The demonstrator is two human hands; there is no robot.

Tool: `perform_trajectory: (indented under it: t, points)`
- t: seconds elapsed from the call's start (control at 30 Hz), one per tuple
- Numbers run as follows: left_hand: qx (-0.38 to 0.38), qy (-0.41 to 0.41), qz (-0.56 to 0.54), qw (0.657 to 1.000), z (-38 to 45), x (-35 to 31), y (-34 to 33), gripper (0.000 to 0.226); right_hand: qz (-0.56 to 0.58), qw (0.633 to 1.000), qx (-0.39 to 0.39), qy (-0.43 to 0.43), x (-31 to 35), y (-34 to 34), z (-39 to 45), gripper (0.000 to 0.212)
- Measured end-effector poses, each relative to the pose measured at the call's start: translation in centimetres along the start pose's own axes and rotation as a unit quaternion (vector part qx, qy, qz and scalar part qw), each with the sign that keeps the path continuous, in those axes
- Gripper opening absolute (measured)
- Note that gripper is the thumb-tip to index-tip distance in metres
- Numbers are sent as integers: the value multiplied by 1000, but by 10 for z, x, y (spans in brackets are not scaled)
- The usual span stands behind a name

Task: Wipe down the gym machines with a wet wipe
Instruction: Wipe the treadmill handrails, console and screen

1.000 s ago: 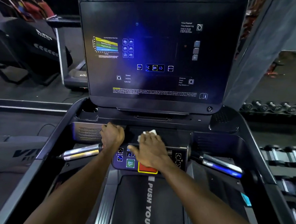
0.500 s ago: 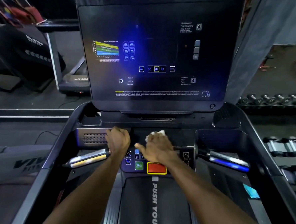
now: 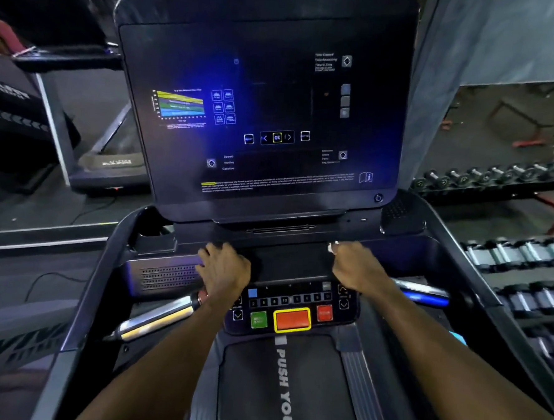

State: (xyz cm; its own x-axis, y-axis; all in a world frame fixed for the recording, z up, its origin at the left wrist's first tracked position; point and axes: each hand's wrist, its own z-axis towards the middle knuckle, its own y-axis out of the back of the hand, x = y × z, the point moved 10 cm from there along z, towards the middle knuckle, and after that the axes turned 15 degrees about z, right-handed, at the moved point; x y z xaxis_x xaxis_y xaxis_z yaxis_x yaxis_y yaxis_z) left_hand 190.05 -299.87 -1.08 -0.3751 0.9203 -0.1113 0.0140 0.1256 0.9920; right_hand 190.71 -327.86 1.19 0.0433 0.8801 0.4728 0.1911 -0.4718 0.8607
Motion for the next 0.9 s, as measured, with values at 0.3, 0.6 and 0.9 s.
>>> perform_trajectory:
  t: [0.3,0.6,0.9]
  points:
    - [-13,12,-36,999,-2,9,5,26,-35,992,68,-96,4,-47,11,90]
    - [-11,19,-74,997,0,14,3,24,141,982,3,-129,-35,-38,18,83]
    - [-23,23,-117,993,-6,17,9,21,127,961,-245,33,-16,-30,-50,46]
